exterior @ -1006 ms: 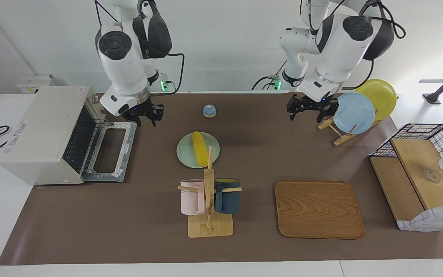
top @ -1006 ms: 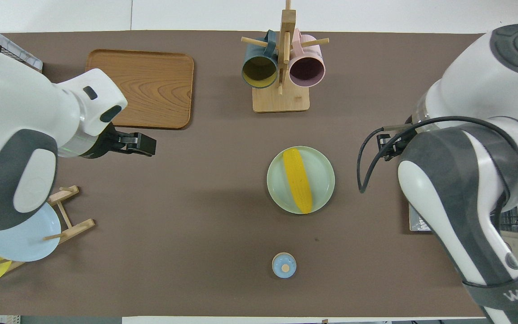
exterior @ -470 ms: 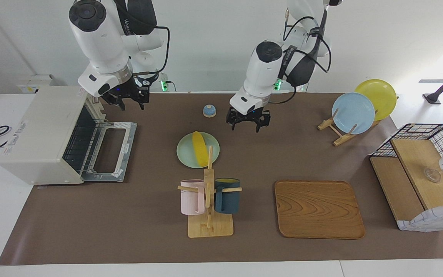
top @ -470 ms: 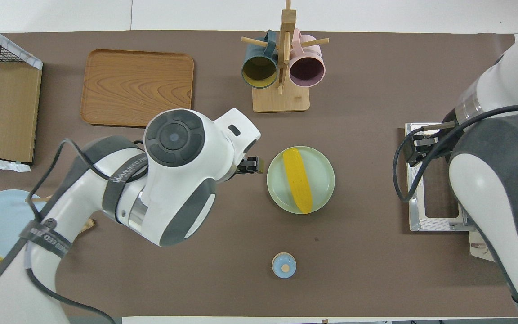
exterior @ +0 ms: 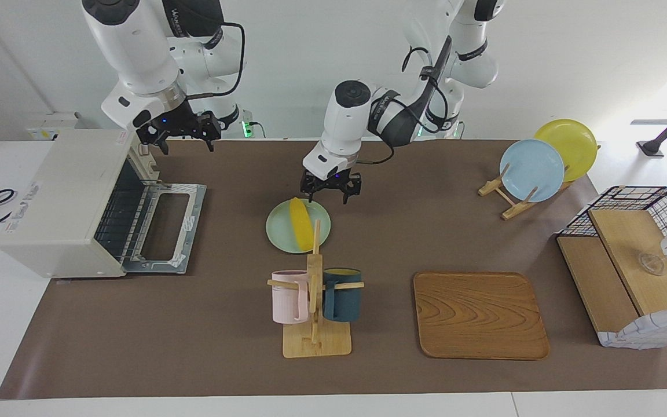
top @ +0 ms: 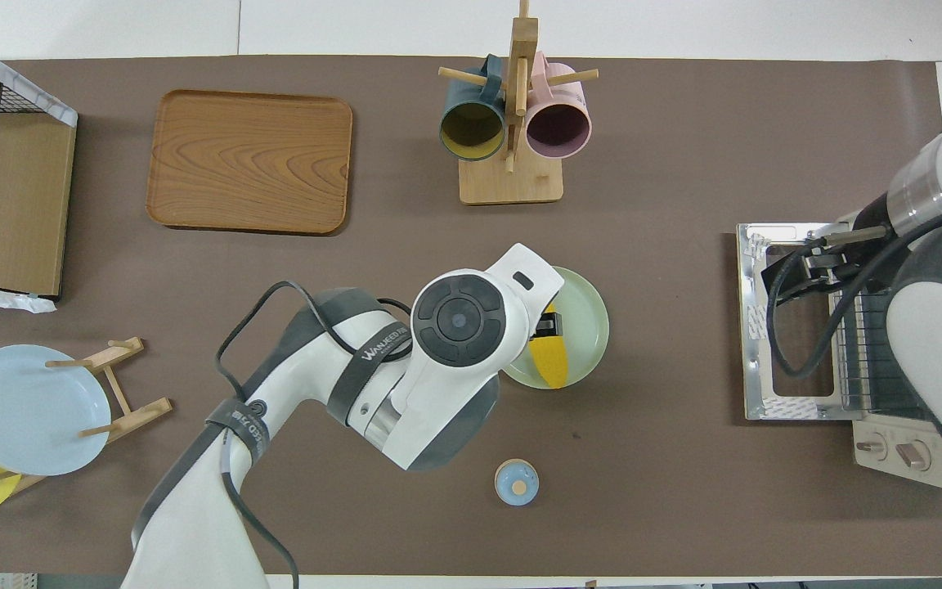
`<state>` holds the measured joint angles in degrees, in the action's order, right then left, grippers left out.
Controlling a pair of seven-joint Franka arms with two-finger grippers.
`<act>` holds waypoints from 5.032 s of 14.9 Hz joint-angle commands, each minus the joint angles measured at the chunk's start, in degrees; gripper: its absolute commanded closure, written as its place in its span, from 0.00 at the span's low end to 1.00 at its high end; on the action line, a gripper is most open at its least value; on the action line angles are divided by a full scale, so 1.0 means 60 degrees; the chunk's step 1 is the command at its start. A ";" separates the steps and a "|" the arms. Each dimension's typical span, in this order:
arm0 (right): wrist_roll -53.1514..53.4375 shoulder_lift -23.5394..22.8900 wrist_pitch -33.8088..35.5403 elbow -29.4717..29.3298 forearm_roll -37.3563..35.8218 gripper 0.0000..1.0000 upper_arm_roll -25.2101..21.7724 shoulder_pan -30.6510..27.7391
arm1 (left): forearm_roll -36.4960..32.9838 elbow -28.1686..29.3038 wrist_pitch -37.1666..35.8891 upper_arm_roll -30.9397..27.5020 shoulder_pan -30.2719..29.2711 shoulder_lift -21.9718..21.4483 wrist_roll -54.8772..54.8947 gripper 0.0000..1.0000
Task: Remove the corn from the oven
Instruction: 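Reach the left gripper to the yellow corn and grasp it, then lift the corn and carry it onto the wooden tray with the left gripper, then release the corn on the tray while the right gripper closes the oven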
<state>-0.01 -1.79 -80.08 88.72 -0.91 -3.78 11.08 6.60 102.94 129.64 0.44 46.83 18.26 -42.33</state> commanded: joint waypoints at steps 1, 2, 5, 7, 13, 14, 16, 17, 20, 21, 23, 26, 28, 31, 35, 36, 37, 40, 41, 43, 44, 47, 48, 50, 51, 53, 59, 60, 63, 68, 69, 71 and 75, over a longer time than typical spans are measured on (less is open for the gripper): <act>-0.0424 0.0457 -0.0378 0.0709 0.0064 0.00 0.0015 -0.0103 | 0.0144 -0.1024 0.0307 -0.0190 0.0238 0.0996 -0.0560 0.00; -0.0453 0.0531 -0.0379 0.0871 0.0078 0.00 0.0015 -0.0161 | 0.0144 -0.1405 0.0307 -0.0205 0.0238 0.1361 -0.0765 0.00; -0.0409 0.0737 -0.0612 0.1325 0.0035 0.00 0.0000 -0.0220 | 0.0086 -0.1673 0.0380 -0.0219 0.0238 0.1702 -0.0928 0.00; -0.0394 0.1087 -0.0847 0.1836 0.0035 0.00 0.0000 -0.0249 | 0.0057 -0.1527 0.0614 -0.0219 0.0252 0.1731 -0.1001 0.00; -0.0540 0.0913 -0.1140 0.1693 -0.0199 0.00 0.0029 -0.0586 | 0.0056 -0.1088 0.1199 -0.0234 0.0457 0.1775 -0.1163 0.00; -0.0541 0.0840 -0.1170 0.1693 -0.0214 0.00 0.0029 -0.0586 | 0.0042 -0.0927 0.1331 -0.0249 0.0458 0.1761 -0.1177 0.00; -0.0555 0.0708 -0.1083 0.1503 -0.0564 0.00 0.0160 -0.0601 | 0.0042 -0.0911 0.1376 -0.0249 0.0458 0.1761 -0.1192 0.00; -0.0584 0.0693 -0.1067 0.1473 -0.0566 0.00 0.0204 -0.0688 | 0.0042 -0.0896 0.1376 -0.0249 0.0472 0.1761 -0.1192 0.00; -0.0715 0.0590 -0.1053 0.1458 -0.0479 0.00 0.0410 -0.1083 | 0.0027 -0.0838 0.1449 -0.0278 0.0604 0.1761 -0.1280 0.00; -0.0920 0.0620 -0.1024 0.1444 -0.0435 0.00 0.0367 -0.1070 | 0.0027 -0.0838 0.1479 -0.0278 0.0677 0.1833 -0.1323 0.00; -0.0922 0.0620 -0.1038 0.1473 -0.0390 0.00 0.0381 -0.1143 | -0.0075 -0.0954 0.1523 -0.0307 0.0765 0.2155 -0.1441 0.00; -0.0907 0.0634 -0.0979 0.1531 -0.0187 0.00 0.0352 -0.1157 | -0.0280 -0.1013 0.1508 -0.0322 0.0707 0.2156 -0.1427 0.00; -0.0936 0.0620 -0.0994 0.1561 -0.0127 0.00 0.0322 -0.1143 | -0.0354 -0.1086 0.1479 -0.0322 0.0648 0.2156 -0.1397 0.54; -0.0951 0.0634 -0.1082 0.1502 -0.0112 0.00 0.0322 -0.1230 | -0.0310 -0.1276 0.1391 -0.0307 0.0619 0.2171 -0.1441 1.00; -0.0966 0.0649 -0.1111 0.1502 -0.0112 0.00 0.0307 -0.1304 | -0.0295 -0.1438 0.0749 -0.0322 0.0473 0.1967 -0.1441 1.00; -0.0966 0.0664 -0.1097 0.1502 -0.0112 0.00 0.0307 -0.1290 | -0.0324 -0.1453 0.0485 -0.0322 0.0298 0.1763 -0.1412 1.00; -0.0966 0.0664 -0.1097 0.1502 -0.0112 0.00 0.0307 -0.1289 | -0.0339 -0.1438 0.0280 -0.0322 0.0180 0.1543 -0.1354 1.00; -0.0966 0.0664 -0.1082 0.1517 -0.0112 0.00 0.0307 -0.1260 | -0.0354 -0.1409 -0.0977 -0.0322 -0.0945 0.0752 -0.0043 1.00; -0.0966 0.0664 -0.1082 0.1517 -0.0112 0.00 0.0307 -0.1260 | -0.0354 -0.1409 -0.1446 -0.0322 -0.1514 0.0576 0.0806 1.00; -0.0966 0.0664 -0.1067 0.1531 -0.0112 0.00 0.0307 -0.1275 | -0.0354 -0.1453 -0.1860 -0.0322 -0.2555 0.0413 0.2025 1.00; -0.0980 0.0664 -0.1067 0.1532 -0.0112 0.00 0.0322 -0.1275 | -0.0368 -0.1482 -0.1904 -0.0322 -0.3068 0.0413 0.2640 1.00; -0.0966 0.0664 -0.1038 0.1517 -0.0112 0.00 0.0307 -0.1260 | -0.0397 -0.1848 -0.1803 -0.0322 -0.4489 0.0588 0.4310 1.00; -0.0966 0.0664 -0.1038 0.1517 -0.0112 0.00 0.0307 -0.1260 | -0.0412 -0.1877 -0.1759 -0.0322 -0.4856 0.0618 0.4838 1.00; -0.0966 0.0678 -0.1038 0.1532 -0.0112 0.00 0.0307 -0.1260 | -0.0383 -0.2459 -0.1817 -0.0307 -0.5560 0.1157 0.5777 1.00; -0.0966 0.0664 -0.1038 0.1532 -0.0112 0.00 0.0307 -0.1260 | -0.0383 -0.3102 -0.1846 -0.0322 -0.5722 0.1755 0.5955 1.00; -0.0980 0.0678 -0.1067 0.1546 -0.0112 0.00 0.0322 -0.1260 | -0.0383 -0.4624 -0.1905 -0.0322 -0.6015 0.2985 0.6189 1.00; -0.0791 0.1760 -0.3974 0.4846 0.0313 1.00 0.0366 -0.0369 | -0.0368 -0.5643 -0.1378 -0.0219 -0.6501 0.4148 0.6953 1.00; -0.0456 0.2023 -0.4591 0.5683 0.0298 1.00 0.0366 -0.0222 | -0.0354 -0.5657 -0.1334 -0.0219 -0.6442 0.4308 0.6953 1.00; 0.0249 0.1283 -0.6770 0.7167 0.0313 1.00 0.0366 -0.0088 | -0.0339 -0.5642 -0.1114 -0.0205 -0.6427 0.4485 0.6953 1.00; 0.0206 0.0781 -0.9050 0.8533 0.0298 1.00 0.0351 -0.0264 | -0.0368 -0.5394 -0.0515 -0.0205 -0.6413 0.4471 0.6996 1.00; 0.0105 0.0795 -0.9123 0.8620 0.0298 1.00 0.0351 -0.0293 | -0.0383 -0.5350 -0.0397 -0.0205 -0.6413 0.4456 0.6996 0.94; -0.0042 0.0825 -0.9211 0.8781 0.0298 1.00 0.0351 -0.0497 | -0.0325 -0.5349 -0.0483 -0.0219 -0.6398 0.4412 0.6982 0.00; -0.0584 0.0898 -0.9183 0.8958 0.0240 1.00 0.0337 -0.1039 | -0.0339 -0.5349 -0.0644 -0.0220 -0.6369 0.4092 0.6924 0.00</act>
<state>-0.79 1.79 -134.08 140.48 0.02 -2.09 7.08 5.15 70.88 126.18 -0.81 8.44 44.32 -0.98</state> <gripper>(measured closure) 0.991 0.004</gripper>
